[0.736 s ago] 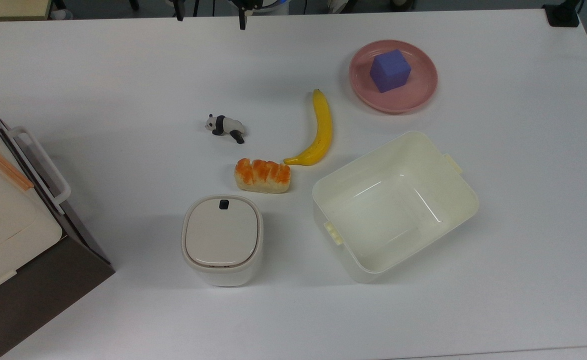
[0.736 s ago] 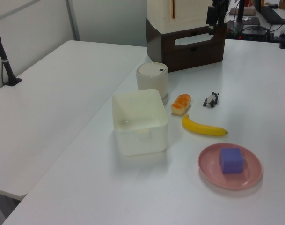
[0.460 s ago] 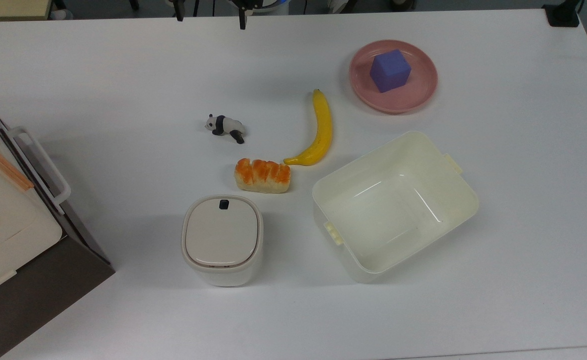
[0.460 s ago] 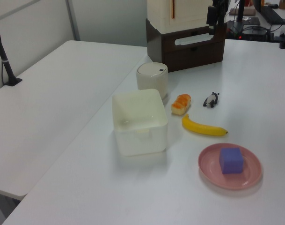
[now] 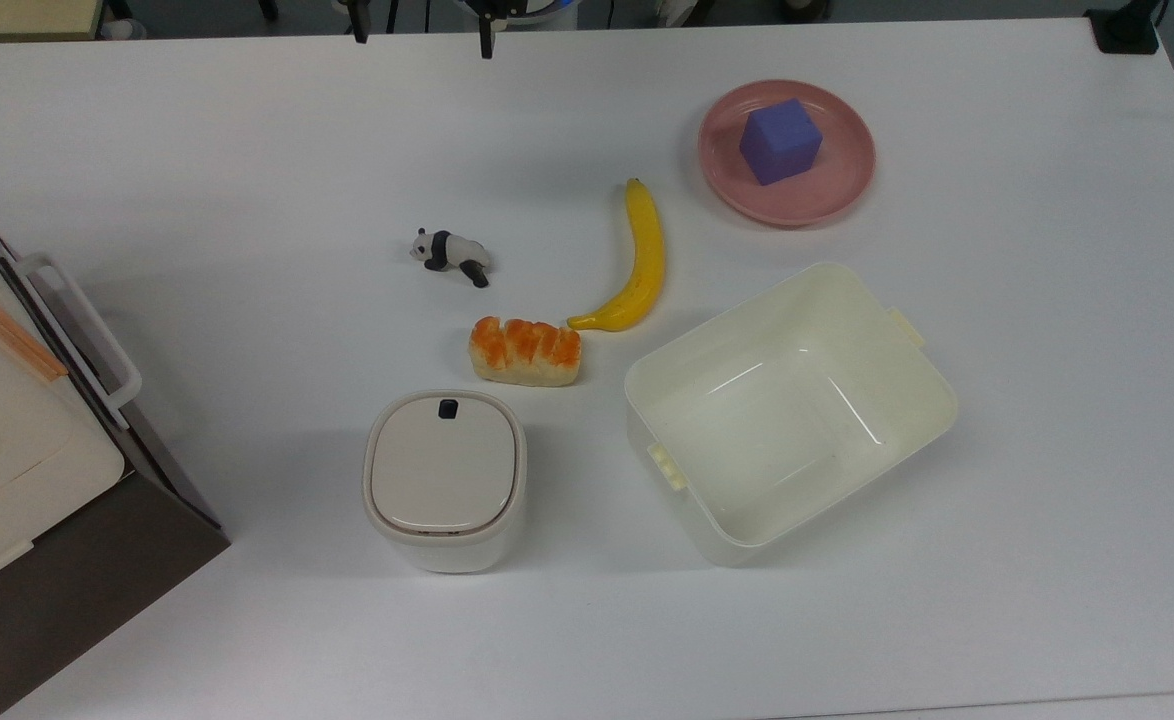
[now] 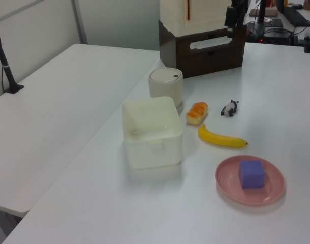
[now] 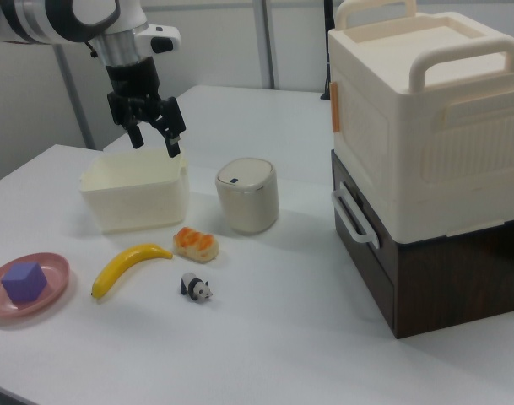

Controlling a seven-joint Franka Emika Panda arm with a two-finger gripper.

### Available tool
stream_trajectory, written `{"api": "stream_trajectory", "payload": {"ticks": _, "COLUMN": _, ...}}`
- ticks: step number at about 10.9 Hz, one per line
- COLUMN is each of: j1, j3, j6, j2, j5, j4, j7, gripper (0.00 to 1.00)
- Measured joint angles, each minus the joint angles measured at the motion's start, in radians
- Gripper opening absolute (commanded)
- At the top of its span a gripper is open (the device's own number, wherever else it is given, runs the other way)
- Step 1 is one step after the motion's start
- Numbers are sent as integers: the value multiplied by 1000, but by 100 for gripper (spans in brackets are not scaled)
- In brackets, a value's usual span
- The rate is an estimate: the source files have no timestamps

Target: Slide the drawer open

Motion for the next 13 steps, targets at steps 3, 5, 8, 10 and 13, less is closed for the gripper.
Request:
{"api": "stream_trajectory", "payload": {"ticks": 3, "j1": -1, "j3": 0, "j6": 0, "j2": 1, "j5": 0, "j4": 0, "j7": -109, "gripper": 100}}
{"api": "stream_trajectory", "payload": {"ticks": 5, "j1": -23, "j3": -3, "j6": 0, "j2": 6, "j5": 0, "j4": -1, "j7": -254, "gripper": 100}}
{"api": "stream_trajectory", "payload": {"ticks": 8, "j1": -112, "j3": -5, "j6": 30, "j2": 40, "j5": 0, "j4": -2, "j7": -533, "gripper": 100}}
{"api": "stream_trajectory", "payload": {"ticks": 10, "j1": -169, "j3": -5, "j6": 108, "j2": 88, "j5": 0, "j4": -4, "j7": -719, "gripper": 100}}
{"api": "stream_trajectory", "payload": {"ticks": 13, "j1": -224, "j3": -6, "j6": 258, "j2": 167, "j5": -67, "j4": -16, "j7": -899, "gripper": 100}}
